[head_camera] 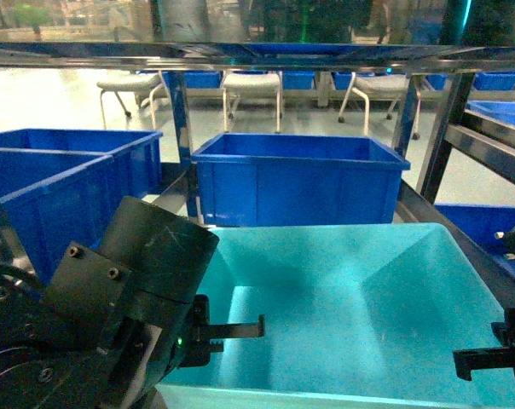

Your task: Organize blue bins on left shelf correctly

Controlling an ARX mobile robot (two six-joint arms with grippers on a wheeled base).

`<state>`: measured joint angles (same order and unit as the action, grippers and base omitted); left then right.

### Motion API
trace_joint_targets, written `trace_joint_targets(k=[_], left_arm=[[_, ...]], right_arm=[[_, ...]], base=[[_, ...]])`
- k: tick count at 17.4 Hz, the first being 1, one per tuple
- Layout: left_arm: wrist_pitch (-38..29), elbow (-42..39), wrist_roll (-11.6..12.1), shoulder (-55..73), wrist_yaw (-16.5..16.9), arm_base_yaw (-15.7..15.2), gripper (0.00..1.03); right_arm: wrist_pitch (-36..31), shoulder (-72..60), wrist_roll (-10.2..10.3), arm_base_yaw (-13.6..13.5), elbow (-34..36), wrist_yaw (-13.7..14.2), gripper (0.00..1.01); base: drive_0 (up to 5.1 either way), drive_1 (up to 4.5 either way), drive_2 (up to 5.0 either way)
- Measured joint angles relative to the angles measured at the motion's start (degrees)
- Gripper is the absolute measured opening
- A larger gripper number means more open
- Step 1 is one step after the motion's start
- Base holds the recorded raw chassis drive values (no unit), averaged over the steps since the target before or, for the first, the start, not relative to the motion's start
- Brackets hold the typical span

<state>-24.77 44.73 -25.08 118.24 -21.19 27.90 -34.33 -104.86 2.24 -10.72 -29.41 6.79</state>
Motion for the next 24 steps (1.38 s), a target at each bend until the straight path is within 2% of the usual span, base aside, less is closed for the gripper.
trace_joint_targets(k=[3,6,9,11,12,13,14,17,20,22,23,24], left_arm=[[3.26,4.85,0.07,3.45,0.63,-0.39,0.02],[4.68,10.45,1.7,6.71,1.68,-2.45,0.02],[8.44,17.38,4.85,9.57,2.4,-5.22,0.02],[9.7,20.59,6.1,11.8,3.34,-6.14,0.02],[9.11,21.81,6.47,13.11,3.43,-6.4,0.07],[9.22,21.9,6.38,13.6,1.9,-6.4,0.17],[9.14,21.9,6.1,13.77,0.76,-6.4,0.24],[8.79,22.29,5.99,13.75,0.26,-6.43,0.46],[8.57,22.32,5.62,13.73,0.24,-6.4,0.77],[9.64,19.56,4.79,9.9,0.5,-5.05,0.98],[9.9,16.15,4.79,6.12,0.68,-3.58,0.98],[11.78,12.76,4.33,1.79,0.66,-2.05,0.98]], right_arm=[[0.28,-5.95,0.85,1.16,-4.04,-0.2,0.02],[1.51,-8.52,1.42,1.18,-8.92,-0.09,0.02],[6.93,-10.32,2.25,0.52,-15.47,-1.33,0.02],[10.6,-12.24,2.25,0.44,-19.67,-1.92,0.02],[10.75,-13.2,2.25,0.42,-20.72,-1.84,0.02],[10.93,-13.18,2.27,0.11,-20.72,-2.54,0.03],[10.97,-13.18,1.97,-0.35,-20.72,-2.71,0.1],[10.93,-13.18,1.16,-1.07,-20.72,-3.72,0.32],[10.95,-13.18,1.09,-1.22,-20.72,-3.72,0.63],[9.38,-12.5,1.09,-0.5,-19.52,-4.02,0.85],[8.17,-10.69,0.94,-0.02,-17.07,-3.87,0.94],[8.7,-6.6,0.87,0.31,-13.22,-3.5,0.99]], base=[[0.0,0.0,0.0],[0.0,0.0,0.0],[0.0,0.0,0.0],[0.0,0.0,0.0],[0.0,0.0,0.0],[0.0,0.0,0.0],[0.0,0.0,0.0],[0.0,0.0,0.0],[0.0,0.0,0.0],[0.0,0.0,0.0],[0.0,0.0,0.0],[0.0,0.0,0.0]])
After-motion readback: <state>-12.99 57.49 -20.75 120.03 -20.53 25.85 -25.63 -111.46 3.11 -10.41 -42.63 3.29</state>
